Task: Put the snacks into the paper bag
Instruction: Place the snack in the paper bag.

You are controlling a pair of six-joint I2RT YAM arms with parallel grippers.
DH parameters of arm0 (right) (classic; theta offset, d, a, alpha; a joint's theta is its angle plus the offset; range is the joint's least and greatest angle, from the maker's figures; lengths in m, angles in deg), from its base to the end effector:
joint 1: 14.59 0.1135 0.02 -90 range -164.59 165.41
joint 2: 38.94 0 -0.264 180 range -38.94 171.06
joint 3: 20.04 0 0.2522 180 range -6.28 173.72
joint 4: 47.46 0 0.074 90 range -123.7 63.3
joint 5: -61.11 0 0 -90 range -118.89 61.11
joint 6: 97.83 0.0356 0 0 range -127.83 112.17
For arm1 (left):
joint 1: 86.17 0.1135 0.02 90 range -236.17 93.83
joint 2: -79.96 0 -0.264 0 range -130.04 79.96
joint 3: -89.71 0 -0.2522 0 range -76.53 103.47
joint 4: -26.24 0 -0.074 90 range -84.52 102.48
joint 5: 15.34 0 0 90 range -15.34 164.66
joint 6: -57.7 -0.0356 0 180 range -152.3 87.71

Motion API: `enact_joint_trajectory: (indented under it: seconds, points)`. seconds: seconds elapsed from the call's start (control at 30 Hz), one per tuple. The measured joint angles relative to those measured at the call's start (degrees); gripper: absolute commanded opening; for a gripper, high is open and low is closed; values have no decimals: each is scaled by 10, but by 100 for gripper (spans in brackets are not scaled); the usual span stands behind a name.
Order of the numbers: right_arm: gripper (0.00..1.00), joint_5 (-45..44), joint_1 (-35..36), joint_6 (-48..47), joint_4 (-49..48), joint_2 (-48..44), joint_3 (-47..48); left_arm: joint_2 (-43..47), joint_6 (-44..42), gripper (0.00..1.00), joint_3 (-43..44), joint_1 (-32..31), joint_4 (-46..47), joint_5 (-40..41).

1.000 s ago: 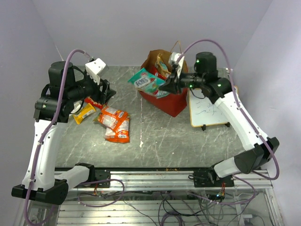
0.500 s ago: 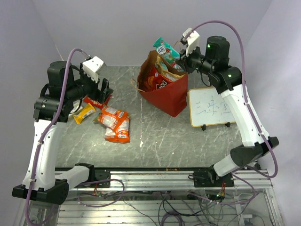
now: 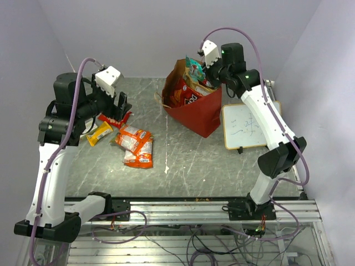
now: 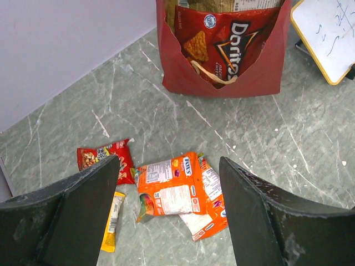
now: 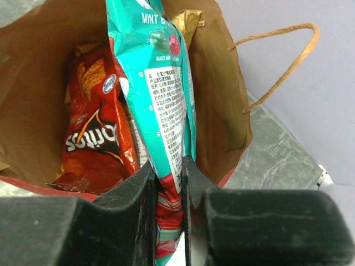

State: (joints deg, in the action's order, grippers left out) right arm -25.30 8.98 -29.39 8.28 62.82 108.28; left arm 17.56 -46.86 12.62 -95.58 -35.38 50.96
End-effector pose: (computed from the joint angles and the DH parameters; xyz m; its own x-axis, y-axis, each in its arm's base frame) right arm 0.3612 0.1600 0.4313 -0.2505 -0.5094 -0.8232 -0.5820 0.7588 -0.2924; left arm 0.1840 -0.0450 0.4729 -0.2133 0.2687 -0.9393 0.5923 0.8002 0.0944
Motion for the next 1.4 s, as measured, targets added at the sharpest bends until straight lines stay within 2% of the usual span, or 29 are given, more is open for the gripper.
enact_joint_trajectory:
  seconds: [0.37, 0.67, 1.0, 1.4]
  points:
    - [0, -34, -2, -2, 6, 32, 14, 6, 0, 83, -7, 0, 1, 0]
    - [1, -16, -35, 17, 12, 63, 14, 9, -1, 83, -17, 2, 1, 0]
    - [10, 12, -45, 29, 19, 81, 13, 9, -2, 83, -21, 3, 5, 0]
    - [39, 25, -52, 33, 29, 109, 23, 15, -7, 83, -29, 5, 9, 0]
